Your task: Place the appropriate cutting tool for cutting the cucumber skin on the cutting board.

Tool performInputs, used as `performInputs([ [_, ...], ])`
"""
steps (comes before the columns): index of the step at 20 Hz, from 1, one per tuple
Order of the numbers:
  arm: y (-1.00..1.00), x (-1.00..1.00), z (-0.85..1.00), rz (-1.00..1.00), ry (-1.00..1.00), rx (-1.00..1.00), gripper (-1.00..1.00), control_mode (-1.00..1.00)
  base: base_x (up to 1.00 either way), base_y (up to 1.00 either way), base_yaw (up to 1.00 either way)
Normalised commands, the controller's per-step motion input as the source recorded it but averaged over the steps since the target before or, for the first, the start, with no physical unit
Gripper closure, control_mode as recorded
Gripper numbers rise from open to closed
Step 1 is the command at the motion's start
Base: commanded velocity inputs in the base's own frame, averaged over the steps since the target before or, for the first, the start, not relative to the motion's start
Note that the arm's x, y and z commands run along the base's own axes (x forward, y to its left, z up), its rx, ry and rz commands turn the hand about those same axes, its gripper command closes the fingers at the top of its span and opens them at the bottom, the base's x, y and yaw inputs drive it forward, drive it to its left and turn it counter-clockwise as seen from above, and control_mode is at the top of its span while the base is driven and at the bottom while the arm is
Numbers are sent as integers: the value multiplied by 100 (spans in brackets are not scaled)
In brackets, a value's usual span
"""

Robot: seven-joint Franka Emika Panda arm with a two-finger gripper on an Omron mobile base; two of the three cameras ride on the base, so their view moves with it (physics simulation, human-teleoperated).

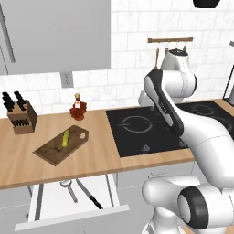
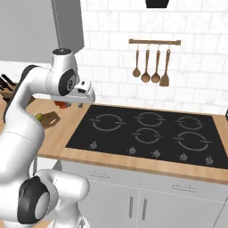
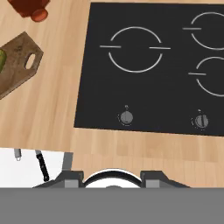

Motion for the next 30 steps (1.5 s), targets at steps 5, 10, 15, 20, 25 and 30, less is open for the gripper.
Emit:
performInputs([
  [5,9,0,0,0,0,0,-100,-100,0,0,0],
  [10,29,0,0,0,0,0,-100,-100,0,0,0],
  [15,31,0,0,0,0,0,-100,-100,0,0,0],
  [20,23,0,0,0,0,0,-100,-100,0,0,0],
  [25,26,0,-2,0,0,0,-100,-100,0,0,0],
  [30,29,0,-8,0,1,0,-100,-100,0,0,0],
])
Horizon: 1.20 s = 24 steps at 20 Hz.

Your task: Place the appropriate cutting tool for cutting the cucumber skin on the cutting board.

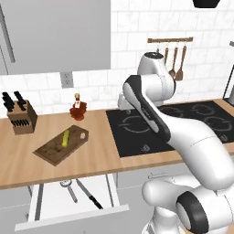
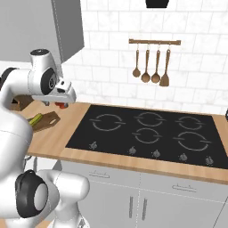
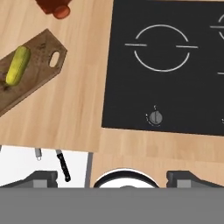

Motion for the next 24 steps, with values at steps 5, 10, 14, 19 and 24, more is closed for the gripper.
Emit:
performInputs([
  [5,35,0,-5,0,3,0,-100,-100,0,0,0],
  [10,24,-5,-15,0,2,0,-100,-100,0,0,0],
  [14,2,-6,-42,0,0,2,-100,-100,0,0,0],
  [19,0,-7,-48,0,0,3,-100,-100,0,0,0],
  [24,0,-8,-46,0,0,3,-100,-100,0,0,0],
])
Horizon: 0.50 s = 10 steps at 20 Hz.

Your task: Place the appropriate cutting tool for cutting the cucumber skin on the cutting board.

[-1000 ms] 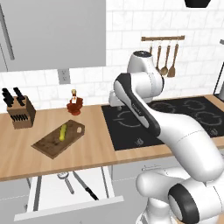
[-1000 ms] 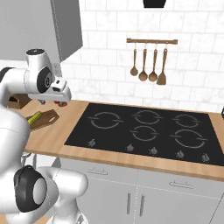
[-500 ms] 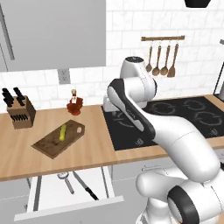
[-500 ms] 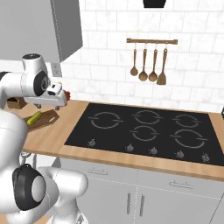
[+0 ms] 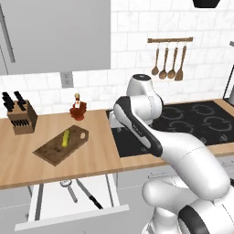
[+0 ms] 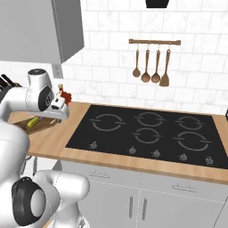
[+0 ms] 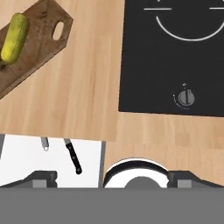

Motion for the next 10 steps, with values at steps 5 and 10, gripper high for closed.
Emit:
performInputs([
  [5,0,-5,-45,0,0,3,-100,-100,0,0,0],
  [10,3,-26,-35,0,0,2,-100,-100,0,0,0],
])
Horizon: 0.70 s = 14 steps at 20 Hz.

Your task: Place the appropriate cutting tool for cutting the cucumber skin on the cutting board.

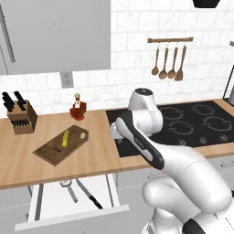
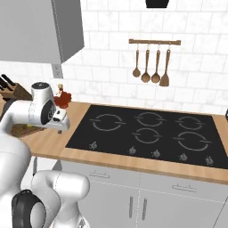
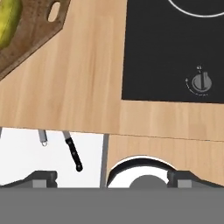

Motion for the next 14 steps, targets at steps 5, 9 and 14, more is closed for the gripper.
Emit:
performInputs([
  [5,14,-71,-17,0,0,0,-100,-100,0,0,0],
  [9,15,-53,-30,0,1,0,-100,-100,0,0,0],
  [14,3,-44,-17,0,0,0,-100,-100,0,0,0],
])
